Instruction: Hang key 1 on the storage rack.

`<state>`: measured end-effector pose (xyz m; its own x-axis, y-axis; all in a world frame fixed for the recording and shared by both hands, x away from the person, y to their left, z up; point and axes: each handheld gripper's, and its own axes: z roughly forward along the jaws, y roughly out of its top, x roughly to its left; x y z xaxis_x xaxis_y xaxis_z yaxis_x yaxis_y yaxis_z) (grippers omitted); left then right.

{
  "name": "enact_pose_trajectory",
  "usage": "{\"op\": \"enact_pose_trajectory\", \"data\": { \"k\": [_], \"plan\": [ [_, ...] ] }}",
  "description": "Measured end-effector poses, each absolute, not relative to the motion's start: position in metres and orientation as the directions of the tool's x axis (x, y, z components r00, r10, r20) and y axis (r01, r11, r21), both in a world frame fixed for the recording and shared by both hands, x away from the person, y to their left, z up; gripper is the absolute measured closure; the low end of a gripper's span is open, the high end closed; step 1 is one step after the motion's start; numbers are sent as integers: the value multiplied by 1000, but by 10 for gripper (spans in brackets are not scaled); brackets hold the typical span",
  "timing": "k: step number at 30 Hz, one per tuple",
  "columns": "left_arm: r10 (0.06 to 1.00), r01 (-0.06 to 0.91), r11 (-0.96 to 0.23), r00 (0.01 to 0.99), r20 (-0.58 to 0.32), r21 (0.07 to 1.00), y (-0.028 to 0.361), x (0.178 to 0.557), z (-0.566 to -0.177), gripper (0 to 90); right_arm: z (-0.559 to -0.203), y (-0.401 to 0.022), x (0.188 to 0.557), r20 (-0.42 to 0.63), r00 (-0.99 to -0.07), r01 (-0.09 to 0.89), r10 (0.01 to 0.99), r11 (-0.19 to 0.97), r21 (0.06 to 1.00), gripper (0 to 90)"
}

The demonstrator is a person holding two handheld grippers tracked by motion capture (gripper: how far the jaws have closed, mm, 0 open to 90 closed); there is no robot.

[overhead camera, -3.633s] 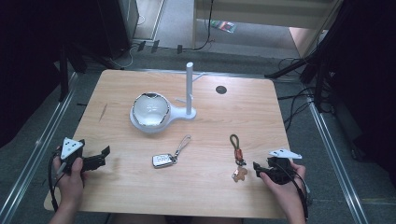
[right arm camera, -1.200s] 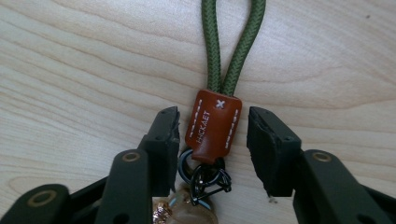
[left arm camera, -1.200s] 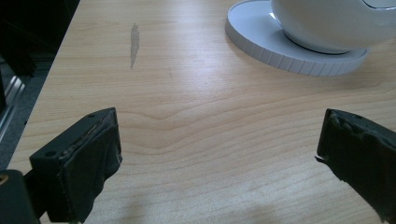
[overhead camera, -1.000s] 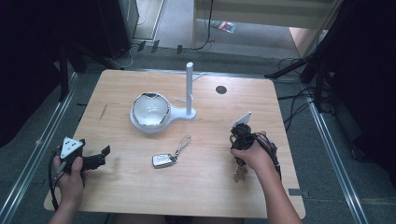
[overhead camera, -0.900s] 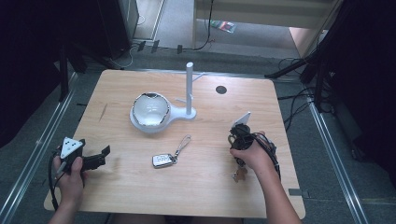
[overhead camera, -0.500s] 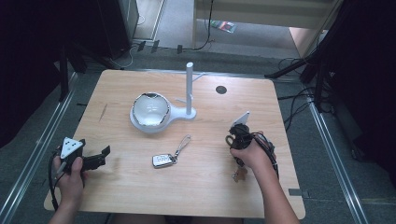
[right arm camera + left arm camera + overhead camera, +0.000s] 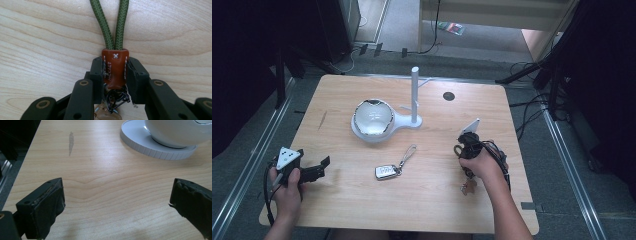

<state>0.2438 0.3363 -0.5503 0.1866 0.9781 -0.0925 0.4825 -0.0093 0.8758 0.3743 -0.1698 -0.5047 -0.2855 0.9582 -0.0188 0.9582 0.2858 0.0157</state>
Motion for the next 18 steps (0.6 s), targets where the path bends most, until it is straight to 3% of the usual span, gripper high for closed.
{"op": "enact_pose_trajectory", "data": {
  "k": [18],
  "plan": [
    [977, 486, -5, 190, -100, 874, 337, 244, -550, 2, -496, -182, 356, 51, -270, 953, 961, 259, 157, 707]
  ]
}}
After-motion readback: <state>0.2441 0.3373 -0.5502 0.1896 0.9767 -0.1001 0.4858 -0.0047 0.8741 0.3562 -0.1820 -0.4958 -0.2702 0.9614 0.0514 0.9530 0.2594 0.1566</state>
